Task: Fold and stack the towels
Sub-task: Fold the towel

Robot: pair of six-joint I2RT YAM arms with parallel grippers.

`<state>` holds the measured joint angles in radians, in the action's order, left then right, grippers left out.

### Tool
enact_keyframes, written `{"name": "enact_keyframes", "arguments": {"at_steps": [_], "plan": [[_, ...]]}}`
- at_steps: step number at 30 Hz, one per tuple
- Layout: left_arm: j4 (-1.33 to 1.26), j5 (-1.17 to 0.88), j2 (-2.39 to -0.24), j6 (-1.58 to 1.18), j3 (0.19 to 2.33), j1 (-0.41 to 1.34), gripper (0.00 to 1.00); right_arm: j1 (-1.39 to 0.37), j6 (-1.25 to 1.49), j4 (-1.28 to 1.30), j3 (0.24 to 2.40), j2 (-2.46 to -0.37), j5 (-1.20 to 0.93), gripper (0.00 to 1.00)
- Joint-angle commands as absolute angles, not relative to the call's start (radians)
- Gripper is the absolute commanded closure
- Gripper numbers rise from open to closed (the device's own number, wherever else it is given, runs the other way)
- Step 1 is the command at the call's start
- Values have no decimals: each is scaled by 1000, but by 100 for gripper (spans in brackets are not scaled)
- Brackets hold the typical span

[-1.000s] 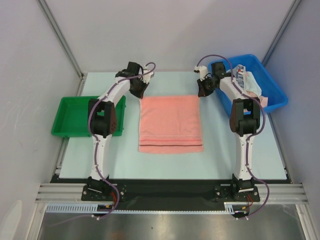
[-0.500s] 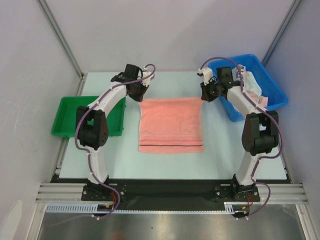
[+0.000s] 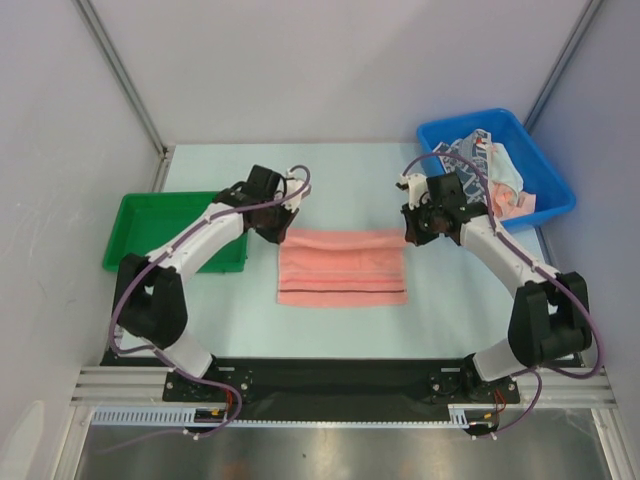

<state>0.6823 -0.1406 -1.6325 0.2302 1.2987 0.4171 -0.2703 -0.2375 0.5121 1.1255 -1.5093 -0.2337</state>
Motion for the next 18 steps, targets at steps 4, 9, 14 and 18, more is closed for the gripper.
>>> {"name": "enact_keyframes", "arguments": {"at_steps": [4, 9, 14, 18], "plan": [[657, -101, -1529, 123, 1180, 486, 100, -322, -104, 584, 1059, -1388, -157, 100], [661, -68, -1500, 77, 1097, 511, 100, -339, -46, 592, 973, -1356, -152, 100], [658, -37, -1471, 35, 1046, 518, 100, -351, -5, 595, 928, -1322, -158, 100], [667, -22, -1457, 6, 1028, 522, 100, -367, 46, 595, 920, -1304, -169, 100]]}}
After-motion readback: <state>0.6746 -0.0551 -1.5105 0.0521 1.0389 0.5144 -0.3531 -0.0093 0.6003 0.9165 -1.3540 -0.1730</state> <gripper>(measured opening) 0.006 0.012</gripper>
